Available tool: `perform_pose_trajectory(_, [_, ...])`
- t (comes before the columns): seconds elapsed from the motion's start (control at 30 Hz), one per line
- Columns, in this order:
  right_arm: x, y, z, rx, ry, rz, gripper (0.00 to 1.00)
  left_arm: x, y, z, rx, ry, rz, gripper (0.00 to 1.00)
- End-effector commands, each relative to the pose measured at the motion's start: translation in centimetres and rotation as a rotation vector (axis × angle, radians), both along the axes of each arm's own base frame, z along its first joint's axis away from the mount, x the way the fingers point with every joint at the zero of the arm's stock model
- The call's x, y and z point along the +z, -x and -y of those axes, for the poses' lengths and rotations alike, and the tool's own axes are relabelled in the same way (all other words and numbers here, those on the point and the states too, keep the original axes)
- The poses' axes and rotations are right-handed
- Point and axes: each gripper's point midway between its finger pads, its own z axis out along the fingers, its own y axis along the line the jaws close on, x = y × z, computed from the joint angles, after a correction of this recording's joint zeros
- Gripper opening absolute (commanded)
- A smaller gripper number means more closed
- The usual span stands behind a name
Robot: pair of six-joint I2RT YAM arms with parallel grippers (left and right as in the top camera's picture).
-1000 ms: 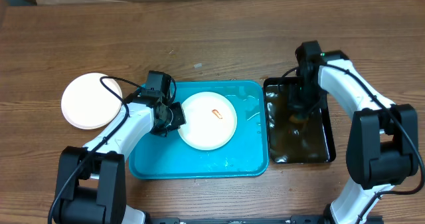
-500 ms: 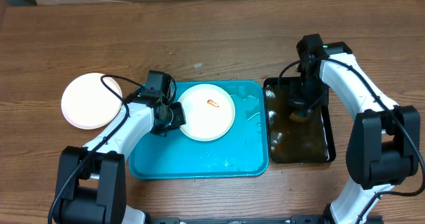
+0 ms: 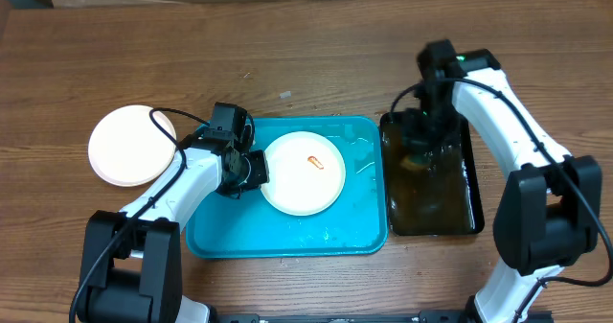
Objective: Clean dirty plates on tray and stack at the side
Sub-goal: 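Grasp the sponge with right gripper and dip it in the water, then carry the sponge with right gripper onto the white plate, then wipe the white plate surface with the sponge in right gripper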
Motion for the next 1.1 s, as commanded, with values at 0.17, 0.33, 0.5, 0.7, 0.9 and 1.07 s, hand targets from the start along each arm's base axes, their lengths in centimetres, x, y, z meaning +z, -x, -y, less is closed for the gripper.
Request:
perform_pose_trajectory(0.17, [1.8, -0.1, -10.4, 0.242, -0.122, 0.144, 0.04, 0.2, -0.2, 0.3, -0.029, 0.014, 0.006, 0.07])
perform_pose_trajectory(0.33, [-0.7, -0.3, -13.9, 0.325, 0.001, 0.232, 0.04, 0.2, -0.2, 0.3, -0.029, 0.014, 0.006, 0.09])
perform_pose_trajectory(0.5, [-4.4, -0.4, -14.9, 0.390, 0.143, 0.253, 0.04, 0.2, -0.2, 0.3, -0.029, 0.014, 0.006, 0.09])
perform_pose_trajectory(0.7, [-8.1, -0.1, -14.9, 0.366, 0.148, 0.179, 0.04, 0.1, -0.1, 0.2, -0.029, 0.013, -0.001, 0.09])
perform_pose_trajectory(0.9, [-9.9, 2.3, -18.0, 0.370, -0.045, 0.049, 0.04, 0.1, -0.1, 0.2, -0.029, 0.013, -0.001, 0.09])
perform_pose_trajectory(1.07, [-9.9, 3.9, -20.6, 0.409, -0.131, 0.024, 0.04, 0.1, -0.1, 0.2, -0.029, 0.013, 0.000, 0.08])
